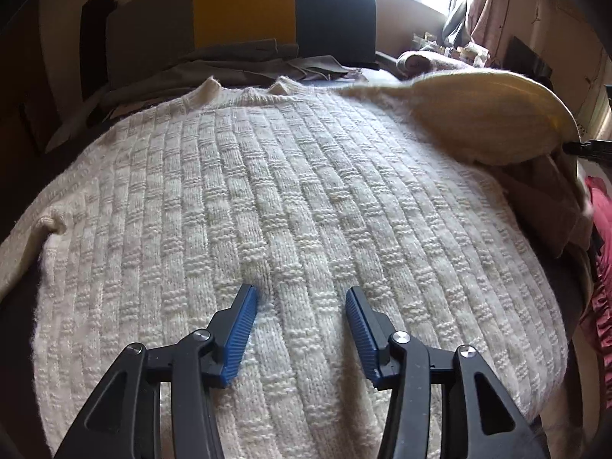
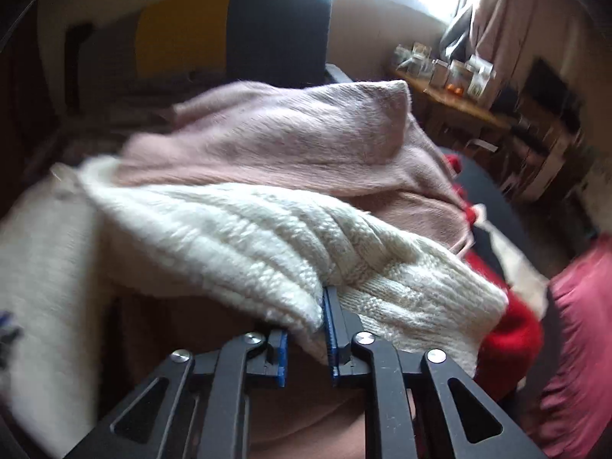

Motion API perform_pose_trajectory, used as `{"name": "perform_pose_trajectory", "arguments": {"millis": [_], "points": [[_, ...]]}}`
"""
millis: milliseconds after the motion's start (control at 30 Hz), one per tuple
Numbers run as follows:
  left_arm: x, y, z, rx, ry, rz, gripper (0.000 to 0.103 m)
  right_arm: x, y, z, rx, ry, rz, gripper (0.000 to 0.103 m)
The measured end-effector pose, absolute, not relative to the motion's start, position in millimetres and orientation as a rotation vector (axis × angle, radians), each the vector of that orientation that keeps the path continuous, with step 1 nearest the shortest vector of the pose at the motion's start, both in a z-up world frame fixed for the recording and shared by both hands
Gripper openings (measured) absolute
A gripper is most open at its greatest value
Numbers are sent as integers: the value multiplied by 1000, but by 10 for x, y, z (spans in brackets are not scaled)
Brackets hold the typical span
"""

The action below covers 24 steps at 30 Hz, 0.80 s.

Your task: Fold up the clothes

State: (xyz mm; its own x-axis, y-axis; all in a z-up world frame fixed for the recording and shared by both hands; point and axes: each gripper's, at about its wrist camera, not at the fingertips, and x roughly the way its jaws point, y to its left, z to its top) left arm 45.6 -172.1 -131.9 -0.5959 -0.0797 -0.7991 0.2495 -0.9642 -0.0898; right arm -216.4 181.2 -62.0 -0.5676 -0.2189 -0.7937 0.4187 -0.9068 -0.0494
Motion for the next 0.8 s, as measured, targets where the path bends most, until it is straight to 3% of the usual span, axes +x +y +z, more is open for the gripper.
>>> {"name": "perform_pose_trajectory", "arguments": {"millis": [133,233,367,567,700,800], "points": [[498,-1807,-1263,1329,332,-2661,49,-1879,1747,-570,1233,31,-2330,14],[504,-1955,-1178,1341,379,-2667,49,-1599,1699,-686,1290,-84,-2330,15],[453,-2290,-1029,1265,337,-2648,49,-1403,1566,-641,1222,68,-2585,49],[35,-2875,-942,1182,288,-2597,49,-1010,563,-317,785,280,-2518,92],[-309,-3143,-884,1120,241,-2614,49,-1189,-406,-652,879,238,-2223,93],[-597,-3254,-900,1103,194,-2633,49,-1601,-1042,-970,955,183,-2116,85]]}}
